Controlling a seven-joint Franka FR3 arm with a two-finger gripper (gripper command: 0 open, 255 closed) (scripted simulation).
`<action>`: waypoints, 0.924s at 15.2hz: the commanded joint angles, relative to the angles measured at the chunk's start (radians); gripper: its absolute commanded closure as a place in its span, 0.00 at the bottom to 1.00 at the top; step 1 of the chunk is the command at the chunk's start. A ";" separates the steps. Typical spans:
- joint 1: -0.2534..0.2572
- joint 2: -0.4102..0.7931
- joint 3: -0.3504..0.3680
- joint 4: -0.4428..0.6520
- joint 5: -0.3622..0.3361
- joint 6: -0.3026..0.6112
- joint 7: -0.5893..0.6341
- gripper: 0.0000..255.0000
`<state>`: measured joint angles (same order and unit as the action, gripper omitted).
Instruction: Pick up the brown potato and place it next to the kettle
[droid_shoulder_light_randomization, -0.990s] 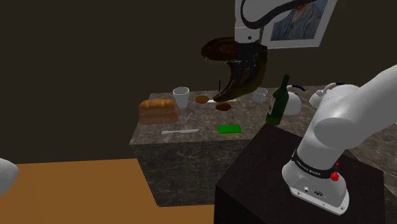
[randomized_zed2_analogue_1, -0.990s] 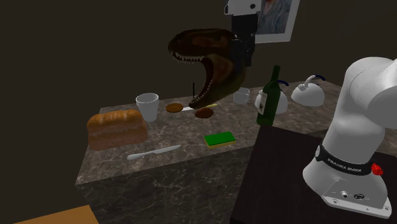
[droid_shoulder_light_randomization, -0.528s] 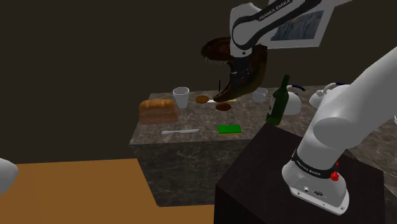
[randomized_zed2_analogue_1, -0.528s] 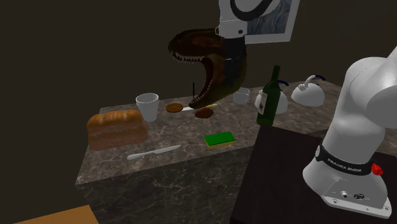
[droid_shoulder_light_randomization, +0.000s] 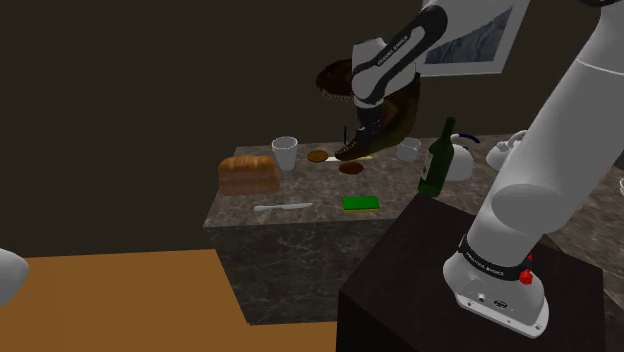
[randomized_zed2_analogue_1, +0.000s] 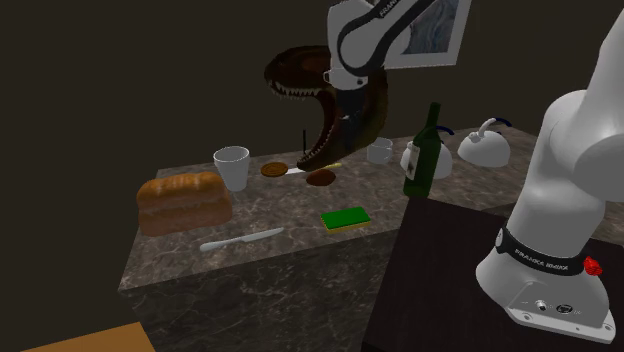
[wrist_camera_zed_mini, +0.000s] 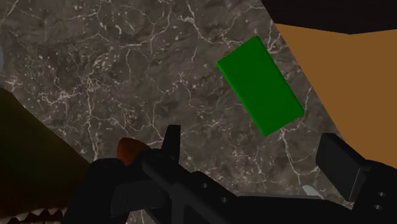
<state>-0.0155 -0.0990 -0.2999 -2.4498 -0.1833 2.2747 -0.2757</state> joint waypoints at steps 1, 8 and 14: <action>-0.003 0.085 -0.012 0.036 0.008 0.054 -0.043 0.00; -0.042 0.372 -0.013 0.200 0.061 0.194 -0.189 0.00; -0.100 0.610 0.019 0.391 0.093 0.260 -0.288 0.00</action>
<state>-0.1070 0.4720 -0.2866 -2.0892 -0.0931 2.5223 -0.5498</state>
